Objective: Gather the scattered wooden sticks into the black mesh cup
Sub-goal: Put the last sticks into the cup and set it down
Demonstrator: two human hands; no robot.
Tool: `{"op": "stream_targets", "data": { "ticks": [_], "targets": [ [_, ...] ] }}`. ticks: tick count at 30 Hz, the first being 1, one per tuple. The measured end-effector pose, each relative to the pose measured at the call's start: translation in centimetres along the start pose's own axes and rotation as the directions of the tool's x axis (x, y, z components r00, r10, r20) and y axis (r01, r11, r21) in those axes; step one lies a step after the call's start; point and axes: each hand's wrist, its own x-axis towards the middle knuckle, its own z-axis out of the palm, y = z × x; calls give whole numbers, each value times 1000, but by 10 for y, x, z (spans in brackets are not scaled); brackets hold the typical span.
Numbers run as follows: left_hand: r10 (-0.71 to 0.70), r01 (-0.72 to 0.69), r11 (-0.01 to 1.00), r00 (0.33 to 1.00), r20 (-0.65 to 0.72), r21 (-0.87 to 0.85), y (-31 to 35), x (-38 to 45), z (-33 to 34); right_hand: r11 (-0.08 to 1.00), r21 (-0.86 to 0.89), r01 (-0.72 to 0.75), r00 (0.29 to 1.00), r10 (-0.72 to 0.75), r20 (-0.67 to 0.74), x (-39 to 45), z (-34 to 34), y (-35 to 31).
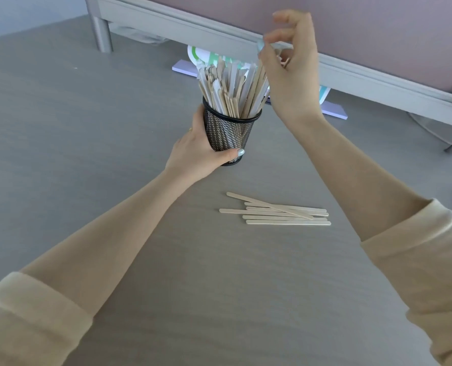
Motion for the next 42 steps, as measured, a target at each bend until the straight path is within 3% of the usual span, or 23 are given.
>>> {"op": "stream_targets", "data": {
  "ticks": [4, 8, 11, 17, 20, 22, 24, 26, 33, 42],
  "targets": [
    [-23, 23, 1000, 1000, -18, -8, 3, 4, 5, 978, -199, 71, 993, -51, 104, -4, 0, 9],
    [-32, 32, 999, 999, 9, -37, 0, 5, 5, 926, -367, 91, 962, 13, 273, -13, -3, 20],
    [-26, 28, 998, 999, 39, -57, -2, 4, 4, 910, -404, 96, 937, 55, 346, -23, -9, 18],
    [2, 15, 993, 989, 145, -115, -7, -1, -5, 937, -348, -31, 940, 145, 307, -59, -46, -6],
    [29, -4, 990, 984, 177, -139, -8, -5, -8, 848, -527, -53, 861, 307, 407, -95, -65, 0],
    [67, -37, 989, 976, 207, -146, -8, -9, -11, 791, -610, 46, 768, 363, 528, -124, -74, 9],
    [92, -62, 988, 970, 226, -139, -9, -12, -14, 772, -622, 132, 653, 405, 640, -147, -80, 18],
    [99, -68, 988, 968, 232, -139, -10, -14, -16, 801, -590, 100, 598, 425, 679, -156, -85, 23],
    [123, -91, 986, 963, 242, -138, -13, -20, -20, 913, -408, -15, 696, 302, 651, -154, -84, 23],
    [133, -106, 987, 962, 237, -123, -15, -19, -20, 905, -417, -89, 650, 370, 664, -141, -83, 14]
  ]
}}
